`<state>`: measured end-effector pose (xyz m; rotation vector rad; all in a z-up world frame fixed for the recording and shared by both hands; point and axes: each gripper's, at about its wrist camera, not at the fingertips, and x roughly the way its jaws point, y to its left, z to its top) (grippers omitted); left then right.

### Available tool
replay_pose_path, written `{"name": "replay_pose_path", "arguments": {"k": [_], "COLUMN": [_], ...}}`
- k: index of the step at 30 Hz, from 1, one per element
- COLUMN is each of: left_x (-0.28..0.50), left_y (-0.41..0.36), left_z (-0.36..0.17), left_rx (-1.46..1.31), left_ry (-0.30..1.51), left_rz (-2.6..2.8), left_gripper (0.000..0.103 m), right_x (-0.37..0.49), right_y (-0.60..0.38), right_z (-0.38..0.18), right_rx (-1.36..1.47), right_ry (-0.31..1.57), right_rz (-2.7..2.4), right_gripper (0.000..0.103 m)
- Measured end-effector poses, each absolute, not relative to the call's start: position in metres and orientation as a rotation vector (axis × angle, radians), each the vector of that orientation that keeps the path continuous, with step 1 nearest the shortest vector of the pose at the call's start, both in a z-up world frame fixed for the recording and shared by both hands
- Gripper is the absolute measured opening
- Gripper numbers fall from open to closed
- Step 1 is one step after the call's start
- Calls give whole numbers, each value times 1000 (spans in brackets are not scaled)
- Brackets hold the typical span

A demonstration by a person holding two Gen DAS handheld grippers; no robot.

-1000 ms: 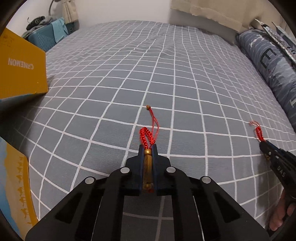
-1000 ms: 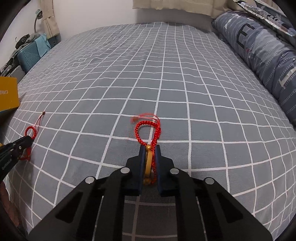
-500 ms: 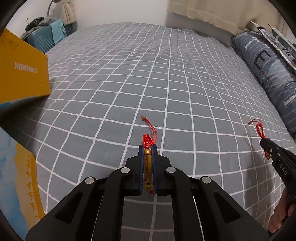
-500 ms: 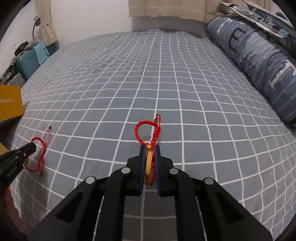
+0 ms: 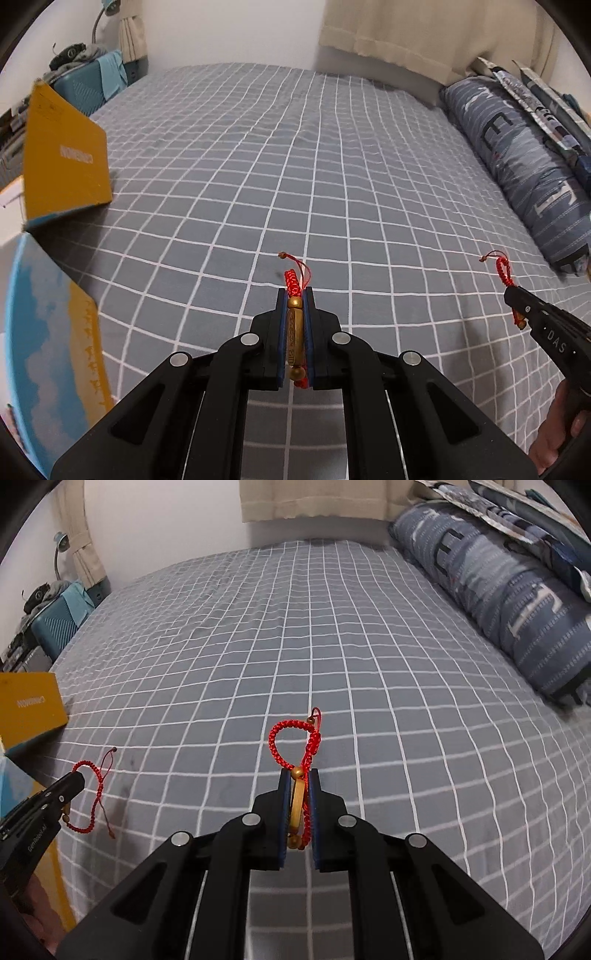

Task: Organize jewelry
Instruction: 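Carry both red cord bracelets into the white box and open both tools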

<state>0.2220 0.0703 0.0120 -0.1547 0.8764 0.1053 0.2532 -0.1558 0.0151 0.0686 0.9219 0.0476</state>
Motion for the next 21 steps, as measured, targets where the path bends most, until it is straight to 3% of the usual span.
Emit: {"name": "replay_pose_path", "arguments": {"k": [21], "left_x": [127], "left_y": [96], "left_z": [86], "left_rx": [-132], "left_ry": [859], "left_rz": [144], "left_gripper": [7], "right_x": [145], "right_y": [-94], "right_z": [82], "right_rx": [43], "right_ry": [837], "right_rz": [117], "right_gripper": [9]}}
